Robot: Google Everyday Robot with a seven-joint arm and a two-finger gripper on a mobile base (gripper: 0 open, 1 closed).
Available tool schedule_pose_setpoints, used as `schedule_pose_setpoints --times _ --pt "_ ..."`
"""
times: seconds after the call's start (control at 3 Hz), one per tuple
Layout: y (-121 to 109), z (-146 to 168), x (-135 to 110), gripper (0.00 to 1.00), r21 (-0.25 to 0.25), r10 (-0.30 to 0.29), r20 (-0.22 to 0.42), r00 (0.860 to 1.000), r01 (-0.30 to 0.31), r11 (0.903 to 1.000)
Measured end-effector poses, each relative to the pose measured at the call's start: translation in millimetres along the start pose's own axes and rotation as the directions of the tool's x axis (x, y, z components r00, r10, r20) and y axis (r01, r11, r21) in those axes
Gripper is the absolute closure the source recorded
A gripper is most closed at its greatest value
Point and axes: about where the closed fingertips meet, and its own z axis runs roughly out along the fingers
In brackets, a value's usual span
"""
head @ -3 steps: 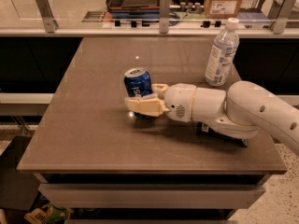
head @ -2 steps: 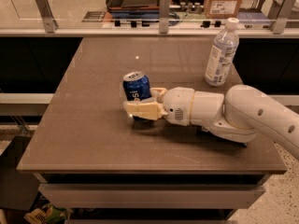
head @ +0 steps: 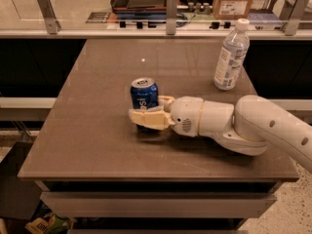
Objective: Place pepsi can upright
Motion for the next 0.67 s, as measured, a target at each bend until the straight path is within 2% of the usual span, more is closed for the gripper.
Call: schedule_pose_setpoints --times 0.33,0.67 --pt "0.7 -0.2 -0.5 0.82 0.0 0.002 -0.001 1.0 -0.002 1.0" --pt "0.7 -0.2 -0.6 0.59 0.0 0.002 -0.001 1.0 -0.002 1.0"
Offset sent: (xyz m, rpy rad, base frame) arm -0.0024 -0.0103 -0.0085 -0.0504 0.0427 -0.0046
